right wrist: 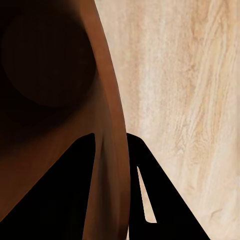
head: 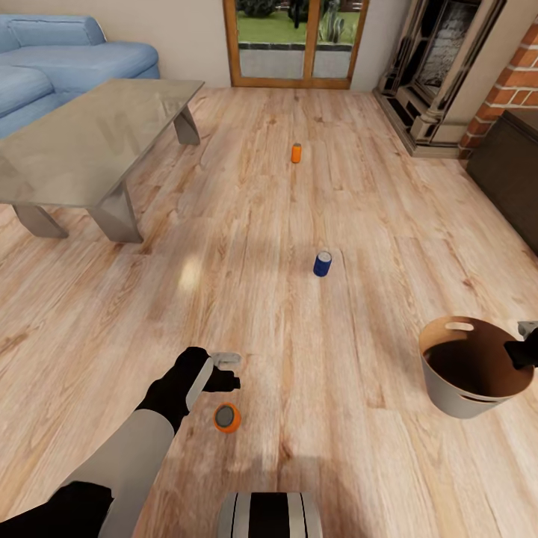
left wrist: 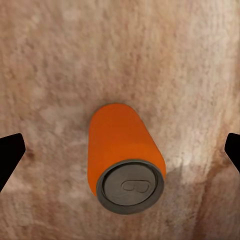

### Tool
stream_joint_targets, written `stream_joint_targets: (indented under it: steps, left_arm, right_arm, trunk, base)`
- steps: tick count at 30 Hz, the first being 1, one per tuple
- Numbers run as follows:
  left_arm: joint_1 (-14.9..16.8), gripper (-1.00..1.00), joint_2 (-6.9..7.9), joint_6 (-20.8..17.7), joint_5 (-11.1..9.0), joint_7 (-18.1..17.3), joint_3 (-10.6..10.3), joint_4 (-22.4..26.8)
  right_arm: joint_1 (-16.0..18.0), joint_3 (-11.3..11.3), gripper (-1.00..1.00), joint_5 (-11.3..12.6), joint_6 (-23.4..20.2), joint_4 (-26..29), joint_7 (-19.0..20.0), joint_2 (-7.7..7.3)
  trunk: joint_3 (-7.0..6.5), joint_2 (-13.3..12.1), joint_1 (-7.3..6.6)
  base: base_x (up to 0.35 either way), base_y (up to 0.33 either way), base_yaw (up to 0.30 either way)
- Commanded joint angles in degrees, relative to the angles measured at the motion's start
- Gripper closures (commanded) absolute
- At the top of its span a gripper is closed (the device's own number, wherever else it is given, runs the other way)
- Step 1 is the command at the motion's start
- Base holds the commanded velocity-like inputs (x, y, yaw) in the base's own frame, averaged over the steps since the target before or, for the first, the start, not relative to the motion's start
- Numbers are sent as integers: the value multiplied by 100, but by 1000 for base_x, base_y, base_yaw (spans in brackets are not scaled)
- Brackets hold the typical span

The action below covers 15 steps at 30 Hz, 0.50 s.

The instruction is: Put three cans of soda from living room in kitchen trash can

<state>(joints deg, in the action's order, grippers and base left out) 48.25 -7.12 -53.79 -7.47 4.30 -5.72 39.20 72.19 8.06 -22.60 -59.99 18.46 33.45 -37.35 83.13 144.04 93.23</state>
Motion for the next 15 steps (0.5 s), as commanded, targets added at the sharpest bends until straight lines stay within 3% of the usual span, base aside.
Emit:
stream_joint_targets:
  steps: [1, 15]
  left_arm:
    - [0, -100, -2, 0, 0, 0, 0, 0]
    - [0, -100, -9, 0, 0, 1, -4, 0]
  right_arm:
    - [3, 2, 100, -3, -1, 0, 3, 0]
    - [-1, 8, 100, -2, -1, -1, 3, 0]
  trunk:
    - [0, 0, -1]
    - [360, 18, 33]
  base:
    - [7, 0, 0]
    - [1, 0, 0]
